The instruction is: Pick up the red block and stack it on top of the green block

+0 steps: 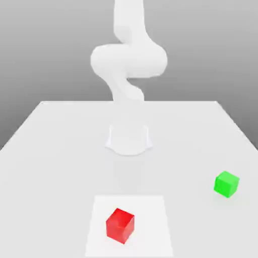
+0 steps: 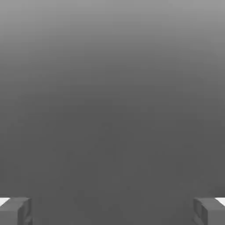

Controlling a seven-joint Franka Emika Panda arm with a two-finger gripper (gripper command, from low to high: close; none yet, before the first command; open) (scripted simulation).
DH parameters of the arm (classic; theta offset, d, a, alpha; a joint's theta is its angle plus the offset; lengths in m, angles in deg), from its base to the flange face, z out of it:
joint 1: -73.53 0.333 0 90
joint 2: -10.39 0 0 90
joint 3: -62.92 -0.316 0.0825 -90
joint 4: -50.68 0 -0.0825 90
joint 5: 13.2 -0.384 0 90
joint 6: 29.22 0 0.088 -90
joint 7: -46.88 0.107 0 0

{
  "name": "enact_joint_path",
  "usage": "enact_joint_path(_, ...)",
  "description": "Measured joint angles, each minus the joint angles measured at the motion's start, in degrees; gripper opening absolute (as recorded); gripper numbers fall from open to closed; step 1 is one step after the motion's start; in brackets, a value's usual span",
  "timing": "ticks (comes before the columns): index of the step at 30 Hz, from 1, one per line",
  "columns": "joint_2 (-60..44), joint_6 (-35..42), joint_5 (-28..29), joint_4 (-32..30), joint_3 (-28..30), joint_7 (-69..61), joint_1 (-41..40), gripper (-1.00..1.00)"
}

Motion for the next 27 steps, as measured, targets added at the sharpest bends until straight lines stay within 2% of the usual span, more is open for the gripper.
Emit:
enact_joint_path(15, -31.59, -14.82, 3.46, -10.85, -4.46, 18.18, -6.63, 0.00)
enact_joint_path(22, -45.92, -21.87, 1.74, -15.74, -4.37, 24.03, -7.18, 0.00)
enact_joint_path(27, -56.22, -29.99, 3.34, -15.02, -2.81, 26.12, -6.03, 0.00)
